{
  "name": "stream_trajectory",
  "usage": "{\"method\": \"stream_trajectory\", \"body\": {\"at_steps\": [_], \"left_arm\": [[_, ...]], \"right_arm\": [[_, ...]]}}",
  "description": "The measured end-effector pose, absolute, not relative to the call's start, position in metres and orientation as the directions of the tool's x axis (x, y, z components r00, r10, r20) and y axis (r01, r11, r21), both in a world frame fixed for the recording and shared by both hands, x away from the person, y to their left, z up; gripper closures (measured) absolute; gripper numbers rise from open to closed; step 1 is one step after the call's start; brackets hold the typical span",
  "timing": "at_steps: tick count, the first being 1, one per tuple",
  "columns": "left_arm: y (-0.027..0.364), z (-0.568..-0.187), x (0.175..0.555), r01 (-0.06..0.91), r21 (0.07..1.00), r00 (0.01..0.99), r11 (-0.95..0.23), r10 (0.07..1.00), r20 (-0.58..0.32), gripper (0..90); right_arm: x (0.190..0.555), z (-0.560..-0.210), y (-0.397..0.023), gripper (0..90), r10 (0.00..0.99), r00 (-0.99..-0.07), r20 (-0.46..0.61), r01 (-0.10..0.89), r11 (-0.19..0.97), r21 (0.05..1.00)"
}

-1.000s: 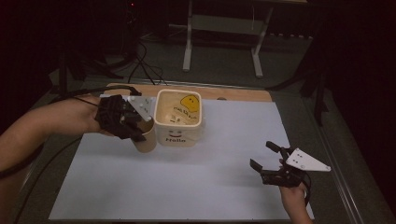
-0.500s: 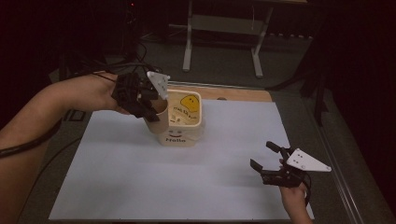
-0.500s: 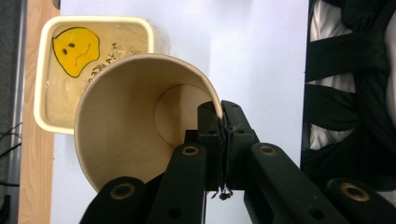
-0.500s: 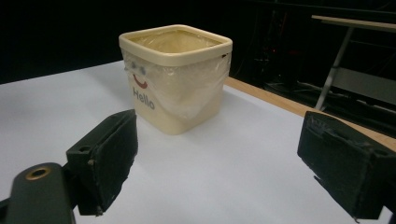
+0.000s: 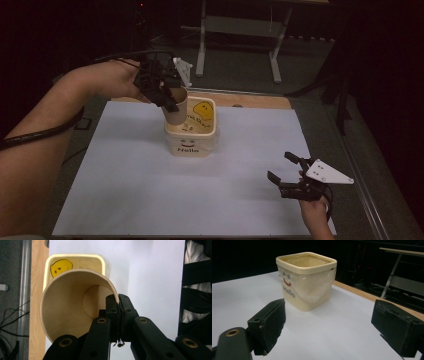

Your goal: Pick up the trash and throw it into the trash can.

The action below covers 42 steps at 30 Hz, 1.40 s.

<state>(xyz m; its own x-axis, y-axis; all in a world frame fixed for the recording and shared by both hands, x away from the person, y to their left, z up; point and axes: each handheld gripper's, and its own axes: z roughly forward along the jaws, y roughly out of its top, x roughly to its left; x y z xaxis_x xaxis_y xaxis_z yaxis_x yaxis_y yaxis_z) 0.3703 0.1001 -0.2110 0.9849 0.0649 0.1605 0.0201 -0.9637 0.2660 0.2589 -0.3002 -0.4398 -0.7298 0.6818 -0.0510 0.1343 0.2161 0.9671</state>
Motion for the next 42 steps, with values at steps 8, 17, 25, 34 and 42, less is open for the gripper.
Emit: {"method": "stream_trajectory", "body": {"at_steps": [8, 17, 25, 34, 42], "left_arm": [[0.086, -0.217, 0.390, 0.005, 0.258, 0.985, -0.966, 0.049, 0.168, 88.8], [0.079, -0.225, 0.410, 0.002, 0.261, 0.981, -0.965, 0.052, 0.186, 88.7], [0.074, -0.243, 0.427, 0.016, 0.265, 0.983, -0.964, 0.063, 0.171, 88.7], [0.070, -0.266, 0.445, 0.036, 0.252, 0.985, -0.967, 0.077, 0.153, 88.6], [0.067, -0.279, 0.454, 0.055, 0.260, 0.985, -0.964, 0.094, 0.141, 88.4]], "right_arm": [[0.259, -0.440, -0.300, 12.3, 0.681, -0.730, -0.055, 0.132, 0.219, 0.967], [0.259, -0.440, -0.300, 12.3, 0.678, -0.733, -0.053, 0.130, 0.217, 0.968], [0.259, -0.440, -0.301, 12.3, 0.678, -0.733, -0.053, 0.131, 0.217, 0.967], [0.259, -0.440, -0.301, 12.3, 0.678, -0.733, -0.051, 0.132, 0.215, 0.968], [0.259, -0.440, -0.301, 12.3, 0.677, -0.734, -0.051, 0.132, 0.215, 0.968]]}}
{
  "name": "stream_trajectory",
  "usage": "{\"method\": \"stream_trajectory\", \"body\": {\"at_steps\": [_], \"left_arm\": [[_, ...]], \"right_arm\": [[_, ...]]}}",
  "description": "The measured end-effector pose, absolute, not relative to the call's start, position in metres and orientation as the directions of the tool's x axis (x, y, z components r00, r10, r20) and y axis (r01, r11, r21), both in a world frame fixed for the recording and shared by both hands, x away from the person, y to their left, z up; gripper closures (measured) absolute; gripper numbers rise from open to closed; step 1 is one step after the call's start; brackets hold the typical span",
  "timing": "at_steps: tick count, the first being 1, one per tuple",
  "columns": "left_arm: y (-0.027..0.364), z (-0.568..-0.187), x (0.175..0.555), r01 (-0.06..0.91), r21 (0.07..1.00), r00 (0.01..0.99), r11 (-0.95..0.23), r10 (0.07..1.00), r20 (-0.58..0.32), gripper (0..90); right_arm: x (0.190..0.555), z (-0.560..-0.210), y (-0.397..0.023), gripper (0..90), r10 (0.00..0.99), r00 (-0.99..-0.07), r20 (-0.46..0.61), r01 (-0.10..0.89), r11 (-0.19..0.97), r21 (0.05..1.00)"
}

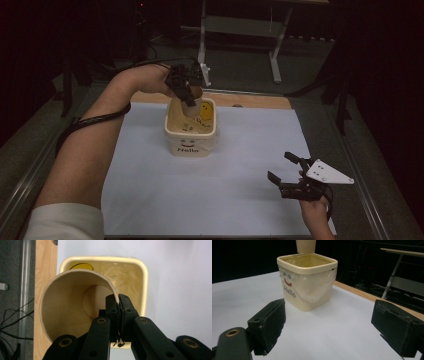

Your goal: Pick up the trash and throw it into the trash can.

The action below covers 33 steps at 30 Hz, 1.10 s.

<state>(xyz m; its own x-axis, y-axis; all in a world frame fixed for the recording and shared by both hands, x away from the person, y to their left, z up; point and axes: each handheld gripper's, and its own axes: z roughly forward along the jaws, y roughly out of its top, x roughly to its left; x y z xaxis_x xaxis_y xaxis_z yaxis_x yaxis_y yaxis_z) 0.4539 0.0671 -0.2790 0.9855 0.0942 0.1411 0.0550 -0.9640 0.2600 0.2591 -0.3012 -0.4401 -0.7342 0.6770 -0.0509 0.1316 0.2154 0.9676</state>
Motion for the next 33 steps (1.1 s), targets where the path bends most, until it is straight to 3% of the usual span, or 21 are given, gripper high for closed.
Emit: {"method": "stream_trajectory", "body": {"at_steps": [5, 8, 11, 24, 33], "left_arm": [[0.066, -0.280, 0.455, 0.063, 0.260, 0.981, -0.963, 0.107, 0.160, 86.7], [0.067, -0.277, 0.455, 0.090, 0.284, 0.979, -0.955, 0.137, 0.149, 69.1], [0.069, -0.275, 0.454, 0.119, 0.291, 0.976, -0.949, 0.166, 0.142, 60.6], [0.084, -0.262, 0.443, 0.203, 0.360, 0.965, -0.911, 0.248, 0.083, 40.1], [0.103, -0.257, 0.434, 0.266, 0.390, 0.940, -0.882, 0.326, 0.096, 15.5]], "right_arm": [[0.259, -0.440, -0.301, 12.3, 0.675, -0.736, -0.051, 0.131, 0.215, 0.968], [0.259, -0.440, -0.301, 12.3, 0.673, -0.738, -0.050, 0.132, 0.216, 0.968], [0.259, -0.440, -0.301, 12.3, 0.672, -0.739, -0.052, 0.129, 0.217, 0.968], [0.259, -0.440, -0.300, 12.3, 0.672, -0.739, -0.052, 0.129, 0.217, 0.968], [0.258, -0.439, -0.299, 12.3, 0.672, -0.739, -0.054, 0.129, 0.220, 0.967]]}}
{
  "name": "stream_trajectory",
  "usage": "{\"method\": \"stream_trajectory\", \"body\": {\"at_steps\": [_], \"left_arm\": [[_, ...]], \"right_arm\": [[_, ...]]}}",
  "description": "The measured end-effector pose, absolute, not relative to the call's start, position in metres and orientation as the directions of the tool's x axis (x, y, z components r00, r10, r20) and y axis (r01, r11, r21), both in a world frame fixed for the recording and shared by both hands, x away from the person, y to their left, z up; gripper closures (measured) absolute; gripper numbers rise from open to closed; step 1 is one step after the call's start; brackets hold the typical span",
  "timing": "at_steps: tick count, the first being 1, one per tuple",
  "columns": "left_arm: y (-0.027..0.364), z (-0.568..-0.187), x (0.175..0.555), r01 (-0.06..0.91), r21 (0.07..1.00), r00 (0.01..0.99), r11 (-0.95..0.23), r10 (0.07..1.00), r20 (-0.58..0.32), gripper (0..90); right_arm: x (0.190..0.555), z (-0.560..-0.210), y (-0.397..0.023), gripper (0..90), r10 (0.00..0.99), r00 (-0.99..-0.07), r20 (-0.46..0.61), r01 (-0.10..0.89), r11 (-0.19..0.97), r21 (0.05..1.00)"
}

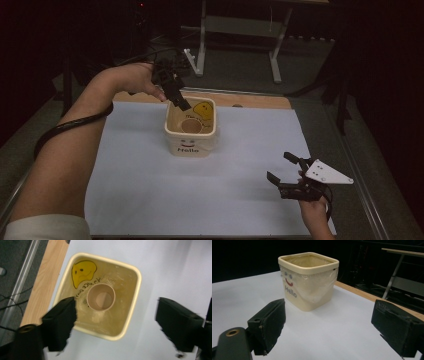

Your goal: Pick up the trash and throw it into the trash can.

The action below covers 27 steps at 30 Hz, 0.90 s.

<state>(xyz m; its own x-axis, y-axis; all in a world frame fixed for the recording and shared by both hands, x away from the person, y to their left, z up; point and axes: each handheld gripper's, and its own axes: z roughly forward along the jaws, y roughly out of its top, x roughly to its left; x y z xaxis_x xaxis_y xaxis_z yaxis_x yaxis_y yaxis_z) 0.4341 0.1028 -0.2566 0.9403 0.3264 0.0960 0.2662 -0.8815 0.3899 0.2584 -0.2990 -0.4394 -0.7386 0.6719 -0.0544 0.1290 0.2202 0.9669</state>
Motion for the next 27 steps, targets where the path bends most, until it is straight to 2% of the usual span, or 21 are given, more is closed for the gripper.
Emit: {"method": "stream_trajectory", "body": {"at_steps": [2, 4, 6, 8, 16, 27], "left_arm": [[0.109, -0.258, 0.433, 0.285, 0.391, 0.938, -0.875, 0.339, 0.074, 14.5], [0.115, -0.260, 0.432, 0.301, 0.391, 0.936, -0.870, 0.348, 0.055, 7.8], [0.120, -0.260, 0.430, 0.306, 0.399, 0.934, -0.864, 0.353, 0.048, 7.6], [0.125, -0.261, 0.426, 0.301, 0.411, 0.936, -0.861, 0.349, 0.045, 2.4], [0.143, -0.259, 0.410, 0.329, 0.499, 0.915, -0.802, 0.402, 0.043, 1.6], [0.173, -0.267, 0.391, 0.365, 0.535, 0.889, -0.762, 0.455, 0.041, 0.8]], "right_arm": [[0.258, -0.439, -0.299, 12.3, 0.671, -0.739, -0.056, 0.129, 0.223, 0.966], [0.258, -0.439, -0.298, 12.3, 0.672, -0.739, -0.057, 0.130, 0.225, 0.966], [0.258, -0.439, -0.298, 12.3, 0.671, -0.739, -0.056, 0.130, 0.224, 0.966], [0.258, -0.439, -0.298, 12.3, 0.670, -0.740, -0.055, 0.130, 0.223, 0.966], [0.258, -0.439, -0.296, 12.3, 0.668, -0.742, -0.056, 0.129, 0.224, 0.966], [0.257, -0.438, -0.295, 12.3, 0.667, -0.743, -0.058, 0.128, 0.226, 0.966]]}}
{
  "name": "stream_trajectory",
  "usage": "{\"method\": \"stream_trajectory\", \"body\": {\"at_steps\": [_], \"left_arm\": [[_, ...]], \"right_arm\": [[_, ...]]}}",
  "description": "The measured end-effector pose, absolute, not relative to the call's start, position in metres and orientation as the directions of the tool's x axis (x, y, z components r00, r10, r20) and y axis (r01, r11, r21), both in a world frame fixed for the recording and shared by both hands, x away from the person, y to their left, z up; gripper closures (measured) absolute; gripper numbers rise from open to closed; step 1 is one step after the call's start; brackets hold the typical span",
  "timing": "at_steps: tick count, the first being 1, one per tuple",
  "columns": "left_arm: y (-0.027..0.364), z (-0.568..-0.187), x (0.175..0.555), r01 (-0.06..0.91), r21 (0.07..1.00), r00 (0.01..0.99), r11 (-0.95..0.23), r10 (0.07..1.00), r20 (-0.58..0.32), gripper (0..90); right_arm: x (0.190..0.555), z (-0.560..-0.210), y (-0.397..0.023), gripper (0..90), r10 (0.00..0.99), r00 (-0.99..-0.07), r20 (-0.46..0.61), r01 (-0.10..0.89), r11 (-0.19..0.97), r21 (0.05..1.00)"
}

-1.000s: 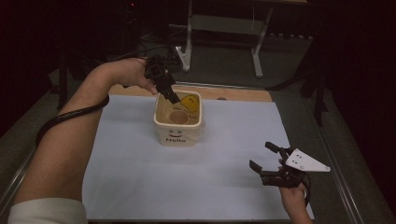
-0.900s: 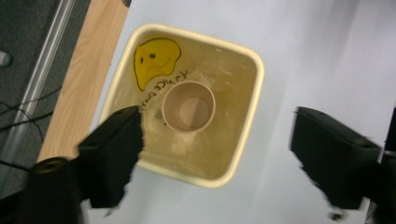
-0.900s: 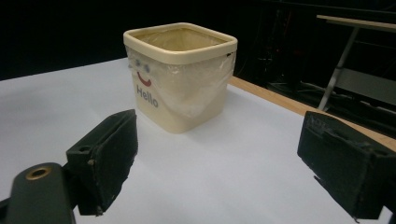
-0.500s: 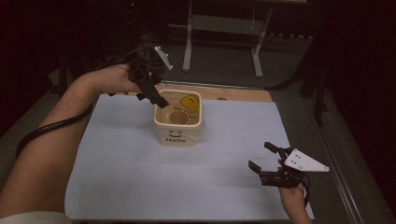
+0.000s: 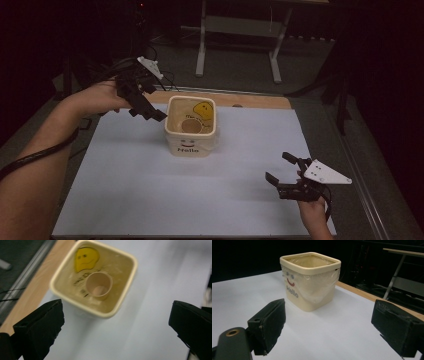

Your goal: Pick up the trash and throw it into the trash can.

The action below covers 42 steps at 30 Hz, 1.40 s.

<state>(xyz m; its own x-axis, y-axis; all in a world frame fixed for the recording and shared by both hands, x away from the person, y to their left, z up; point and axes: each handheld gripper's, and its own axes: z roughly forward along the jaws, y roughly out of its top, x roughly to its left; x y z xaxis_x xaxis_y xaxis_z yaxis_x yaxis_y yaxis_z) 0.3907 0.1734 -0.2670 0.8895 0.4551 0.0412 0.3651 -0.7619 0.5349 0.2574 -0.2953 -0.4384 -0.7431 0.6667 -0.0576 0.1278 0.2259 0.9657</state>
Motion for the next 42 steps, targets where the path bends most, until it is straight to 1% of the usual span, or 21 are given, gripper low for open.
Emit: {"method": "stream_trajectory", "body": {"at_steps": [1, 3, 4, 5, 10, 12, 15, 17, 22, 26, 35, 42], "left_arm": [[0.178, -0.268, 0.389, 0.367, 0.541, 0.884, -0.757, 0.464, 0.049, 0.7], [0.183, -0.270, 0.385, 0.381, 0.540, 0.882, -0.751, 0.470, 0.033, 0.7], [0.185, -0.270, 0.384, 0.378, 0.542, 0.880, -0.751, 0.473, 0.043, 0.7], [0.188, -0.271, 0.381, 0.381, 0.549, 0.880, -0.744, 0.473, 0.030, 0.7], [0.200, -0.278, 0.368, 0.380, 0.575, 0.873, -0.724, 0.486, 0.035, 0.7], [0.204, -0.281, 0.363, 0.385, 0.576, 0.876, -0.721, 0.483, 0.019, 0.8], [0.209, -0.285, 0.357, 0.387, 0.571, 0.874, -0.724, 0.486, 0.025, 0.7], [0.216, -0.288, 0.351, 0.398, 0.580, 0.870, -0.711, 0.493, 0.007, 0.7], [0.224, -0.295, 0.338, 0.408, 0.599, 0.861, -0.689, 0.509, -0.002, 0.8], [0.227, -0.298, 0.331, 0.407, 0.612, 0.857, -0.679, 0.515, 0.002, 0.7], [0.227, -0.321, 0.305, 0.389, 0.631, 0.863, -0.671, 0.505, 0.006, 0.7], [0.230, -0.333, 0.288, 0.372, 0.675, 0.860, -0.637, 0.510, 0.007, 0.7]], "right_arm": [[0.257, -0.438, -0.295, 12.3, 0.667, -0.743, -0.058, 0.127, 0.226, 0.966], [0.257, -0.438, -0.296, 12.3, 0.668, -0.742, -0.057, 0.129, 0.226, 0.966], [0.258, -0.438, -0.296, 12.3, 0.668, -0.742, -0.055, 0.130, 0.224, 0.966], [0.258, -0.438, -0.296, 12.3, 0.668, -0.742, -0.055, 0.130, 0.224, 0.966], [0.257, -0.438, -0.295, 12.3, 0.668, -0.742, -0.059, 0.128, 0.228, 0.965], [0.257, -0.438, -0.295, 12.3, 0.667, -0.742, -0.058, 0.129, 0.227, 0.965], [0.257, -0.438, -0.295, 12.3, 0.668, -0.742, -0.058, 0.129, 0.227, 0.965], [0.258, -0.438, -0.295, 12.3, 0.668, -0.742, -0.058, 0.129, 0.228, 0.965], [0.258, -0.439, -0.295, 12.3, 0.667, -0.743, -0.057, 0.131, 0.229, 0.965], [0.258, -0.438, -0.294, 12.3, 0.667, -0.742, -0.059, 0.129, 0.228, 0.965], [0.258, -0.439, -0.295, 12.3, 0.668, -0.742, -0.057, 0.132, 0.229, 0.964], [0.258, -0.439, -0.295, 12.3, 0.669, -0.742, -0.057, 0.132, 0.228, 0.965]]}}
